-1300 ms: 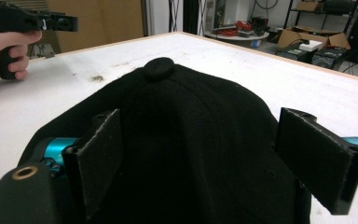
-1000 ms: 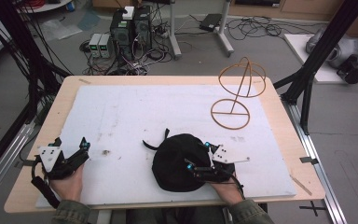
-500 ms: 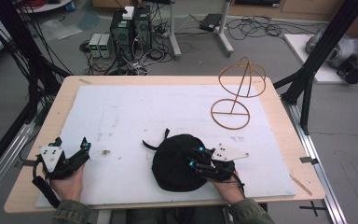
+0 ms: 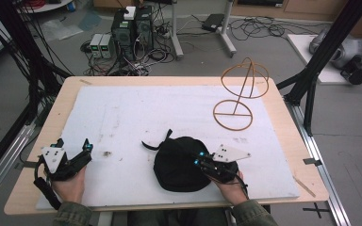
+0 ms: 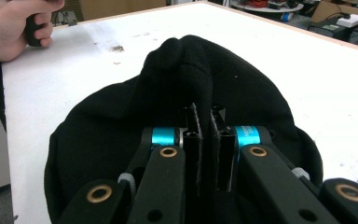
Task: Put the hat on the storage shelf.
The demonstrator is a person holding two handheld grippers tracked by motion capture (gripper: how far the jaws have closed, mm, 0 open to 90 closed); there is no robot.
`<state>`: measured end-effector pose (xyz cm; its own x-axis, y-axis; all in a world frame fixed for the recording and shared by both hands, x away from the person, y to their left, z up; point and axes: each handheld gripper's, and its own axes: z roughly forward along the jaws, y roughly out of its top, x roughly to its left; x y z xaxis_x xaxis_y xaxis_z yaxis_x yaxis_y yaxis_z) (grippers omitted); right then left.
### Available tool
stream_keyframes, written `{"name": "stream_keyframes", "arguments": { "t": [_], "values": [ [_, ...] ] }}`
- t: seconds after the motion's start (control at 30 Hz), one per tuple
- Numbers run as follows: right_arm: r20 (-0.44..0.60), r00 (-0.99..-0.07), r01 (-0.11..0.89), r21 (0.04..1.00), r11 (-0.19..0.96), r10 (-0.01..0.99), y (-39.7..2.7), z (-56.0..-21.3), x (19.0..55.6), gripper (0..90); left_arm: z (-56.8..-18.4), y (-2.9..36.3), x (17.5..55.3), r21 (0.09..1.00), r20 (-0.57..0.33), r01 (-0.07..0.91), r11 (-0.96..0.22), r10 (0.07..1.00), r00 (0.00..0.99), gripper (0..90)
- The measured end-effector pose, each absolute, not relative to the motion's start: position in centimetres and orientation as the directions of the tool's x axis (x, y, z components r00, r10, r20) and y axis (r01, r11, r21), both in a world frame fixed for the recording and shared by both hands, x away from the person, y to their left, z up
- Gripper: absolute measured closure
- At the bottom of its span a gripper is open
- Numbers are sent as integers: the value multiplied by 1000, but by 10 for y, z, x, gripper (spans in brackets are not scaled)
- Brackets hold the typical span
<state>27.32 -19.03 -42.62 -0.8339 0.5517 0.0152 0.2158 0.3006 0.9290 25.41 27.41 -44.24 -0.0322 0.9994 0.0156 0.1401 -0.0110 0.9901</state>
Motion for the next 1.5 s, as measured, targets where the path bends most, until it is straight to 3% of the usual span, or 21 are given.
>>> {"name": "stream_keyframes", "arguments": {
  "t": [1.1, 1.5],
  "values": [
    [71, -798, 195, 970, 144, 598, -200, -415, 279, 857, -443, 273, 255, 989, 18, 144, -14, 999, -26, 172],
    [58, -775, 127, 990, 65, 629, -208, -404, 283, 857, -443, 274, 255, 990, 12, 142, -8, 1000, -27, 172]
  ]
}}
